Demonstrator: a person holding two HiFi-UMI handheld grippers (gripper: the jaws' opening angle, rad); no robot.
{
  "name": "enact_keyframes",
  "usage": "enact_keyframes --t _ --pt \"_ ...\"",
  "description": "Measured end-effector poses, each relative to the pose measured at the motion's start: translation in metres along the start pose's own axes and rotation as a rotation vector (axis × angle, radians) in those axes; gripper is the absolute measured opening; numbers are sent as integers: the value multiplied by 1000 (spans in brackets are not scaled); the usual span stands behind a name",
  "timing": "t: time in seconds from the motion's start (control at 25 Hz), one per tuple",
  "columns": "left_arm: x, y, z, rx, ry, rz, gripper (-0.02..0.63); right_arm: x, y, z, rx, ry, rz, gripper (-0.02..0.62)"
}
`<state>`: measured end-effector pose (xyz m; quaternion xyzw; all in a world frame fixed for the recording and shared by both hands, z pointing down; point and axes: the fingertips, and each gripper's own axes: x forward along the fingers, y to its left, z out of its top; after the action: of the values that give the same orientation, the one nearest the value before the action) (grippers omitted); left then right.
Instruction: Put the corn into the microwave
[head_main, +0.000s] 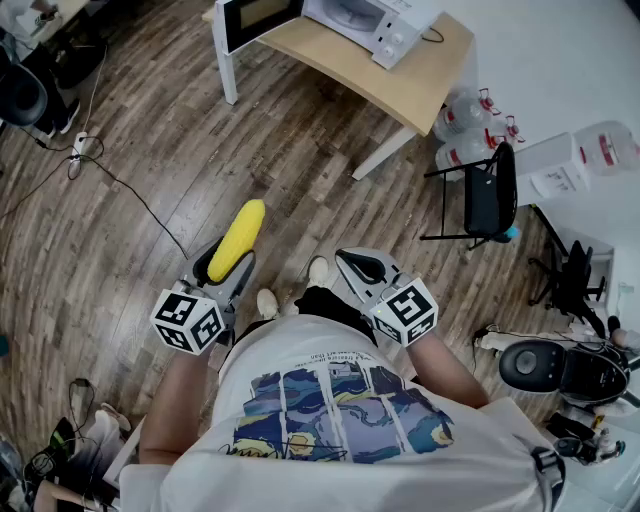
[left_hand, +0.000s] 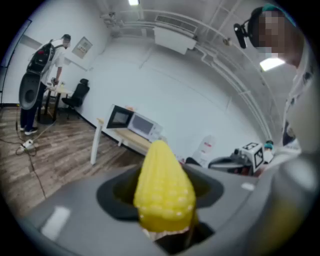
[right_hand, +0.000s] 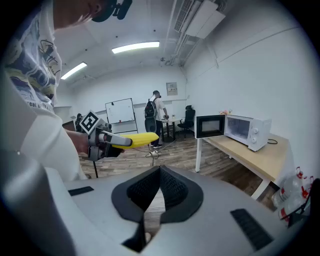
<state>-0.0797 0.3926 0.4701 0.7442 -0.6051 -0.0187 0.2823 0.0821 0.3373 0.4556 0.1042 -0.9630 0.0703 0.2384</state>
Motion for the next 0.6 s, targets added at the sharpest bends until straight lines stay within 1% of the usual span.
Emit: enact_keyframes --t 0.16,0.32,0.48,0.6 --pt "4 2 2 -32 -31 8 256 -3 -5 7 -27 -2 -14 8" --pt "18 9 4 -45 -29 14 256 2 -16 4 -8 4 -28 8" --pt "50 23 15 -41 -18 38 256 16 -51 3 7 13 -26 8" --pt "84 35 30 -28 -20 57 256 32 -92 8 -8 16 -33 9"
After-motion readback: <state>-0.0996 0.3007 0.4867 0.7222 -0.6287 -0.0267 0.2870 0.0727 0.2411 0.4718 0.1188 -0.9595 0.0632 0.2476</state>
